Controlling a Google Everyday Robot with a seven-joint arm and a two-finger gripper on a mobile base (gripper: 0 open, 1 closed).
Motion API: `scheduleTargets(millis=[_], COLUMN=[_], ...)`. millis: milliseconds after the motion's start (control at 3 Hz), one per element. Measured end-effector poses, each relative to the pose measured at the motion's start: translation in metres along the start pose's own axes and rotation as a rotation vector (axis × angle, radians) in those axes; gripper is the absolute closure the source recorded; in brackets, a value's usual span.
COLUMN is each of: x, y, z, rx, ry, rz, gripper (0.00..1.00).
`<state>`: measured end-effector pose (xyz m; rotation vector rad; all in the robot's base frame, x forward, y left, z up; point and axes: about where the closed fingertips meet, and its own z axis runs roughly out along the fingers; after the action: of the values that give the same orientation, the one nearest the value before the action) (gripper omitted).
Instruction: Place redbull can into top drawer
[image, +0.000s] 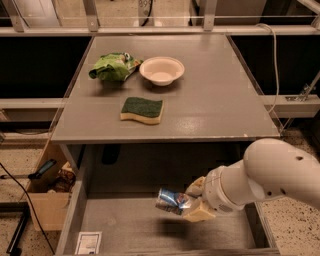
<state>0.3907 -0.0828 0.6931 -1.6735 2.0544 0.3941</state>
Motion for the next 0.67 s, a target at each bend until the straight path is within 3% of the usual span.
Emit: scheduleTargets(millis=[667], x=[0.031], y=[-0.032], z=[0.036], rx=[0.104], ry=[0.014], rz=[0.058], gripper=[1.0])
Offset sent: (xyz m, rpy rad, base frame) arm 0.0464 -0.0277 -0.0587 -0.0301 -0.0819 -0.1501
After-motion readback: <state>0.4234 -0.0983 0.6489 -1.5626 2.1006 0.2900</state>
